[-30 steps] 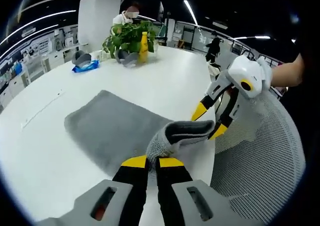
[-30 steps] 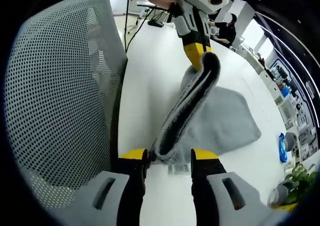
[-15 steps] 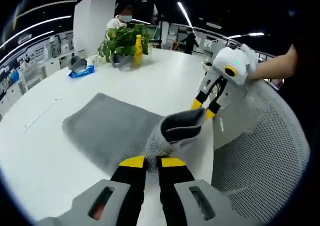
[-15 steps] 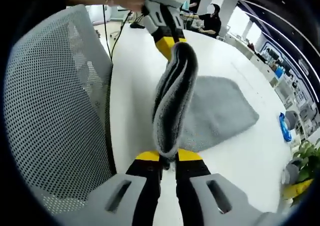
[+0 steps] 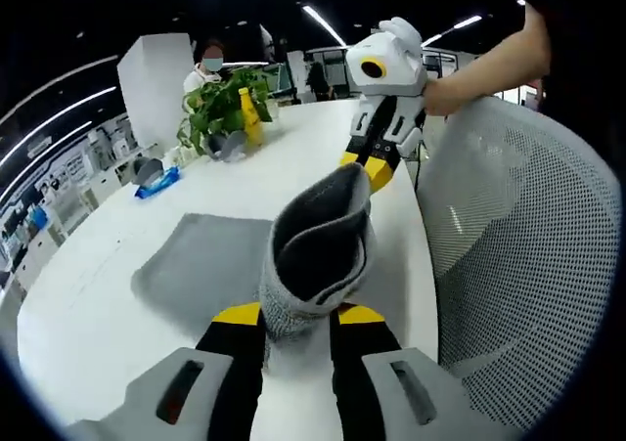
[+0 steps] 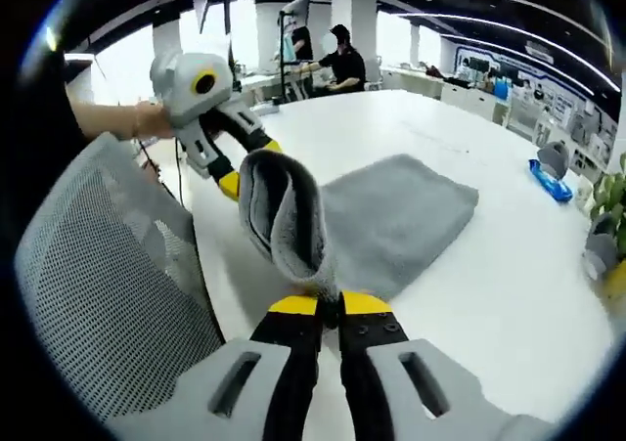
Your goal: Fold the towel on the table until its edges align and the towel forms a compact rectangular stack.
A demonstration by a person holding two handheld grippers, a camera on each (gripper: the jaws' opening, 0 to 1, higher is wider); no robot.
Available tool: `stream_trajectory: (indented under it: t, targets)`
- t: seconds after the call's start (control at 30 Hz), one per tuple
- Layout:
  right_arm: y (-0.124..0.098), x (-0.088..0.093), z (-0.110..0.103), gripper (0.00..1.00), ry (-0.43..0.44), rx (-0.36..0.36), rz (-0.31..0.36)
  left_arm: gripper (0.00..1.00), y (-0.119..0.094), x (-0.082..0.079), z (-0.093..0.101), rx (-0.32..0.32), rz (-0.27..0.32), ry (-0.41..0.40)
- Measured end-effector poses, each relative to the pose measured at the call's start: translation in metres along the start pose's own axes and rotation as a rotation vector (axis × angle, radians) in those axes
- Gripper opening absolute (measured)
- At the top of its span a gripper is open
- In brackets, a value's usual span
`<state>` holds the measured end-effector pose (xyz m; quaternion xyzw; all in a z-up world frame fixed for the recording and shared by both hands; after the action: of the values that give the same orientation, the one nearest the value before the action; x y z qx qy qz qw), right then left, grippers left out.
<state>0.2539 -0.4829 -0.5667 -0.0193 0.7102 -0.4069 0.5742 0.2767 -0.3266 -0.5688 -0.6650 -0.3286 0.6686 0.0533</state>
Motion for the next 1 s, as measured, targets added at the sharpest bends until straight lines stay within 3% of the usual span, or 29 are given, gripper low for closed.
stream_trajectory:
  t: [0.07,0.17,0.3,0.43,0.77,0.87,1.0]
  targets:
    - [0.0,0.0,0.002,0.03,0.009,0.003,0.006,0.23,-0.003,0.0,-0.003,-0.024,0.026,-0.044]
    - [0.001,-0.002,0.003,0.02,0.005,0.009,0.016,0.14,-0.007,0.002,0.001,0.016,0.046,-0.168]
    - [0.0,-0.011,0.005,0.02,0.077,-0.011,0.082,0.09,-0.01,0.006,-0.001,0.01,0.041,-0.183]
    - [-0.008,-0.015,0.006,0.02,0.128,-0.03,0.127,0.08,-0.017,-0.003,0.003,0.059,0.101,-0.29]
    - [-0.033,-0.037,-0.002,0.01,0.212,-0.106,0.278,0.06,-0.042,-0.033,0.009,0.161,0.164,-0.334]
    - [-0.038,-0.042,-0.006,0.01,0.206,-0.117,0.298,0.06,-0.051,-0.044,0.012,0.199,0.203,-0.357]
    - [-0.045,-0.048,-0.014,0.01,0.199,-0.149,0.317,0.06,-0.06,-0.046,0.018,0.23,0.204,-0.36]
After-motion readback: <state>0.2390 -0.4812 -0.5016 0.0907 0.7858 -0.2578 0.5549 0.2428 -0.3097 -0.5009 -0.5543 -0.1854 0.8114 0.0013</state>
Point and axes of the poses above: the point that each gripper's makers call its tool centre point, and the gripper's own axes: y roughly forward along the fingers, z roughly to its right, x roughly out of its underside, the point moved 3 cm from there along -y, roughly backward along the fingers, and after that the axes turned 5 degrees about -y, right-handed, at the moved point
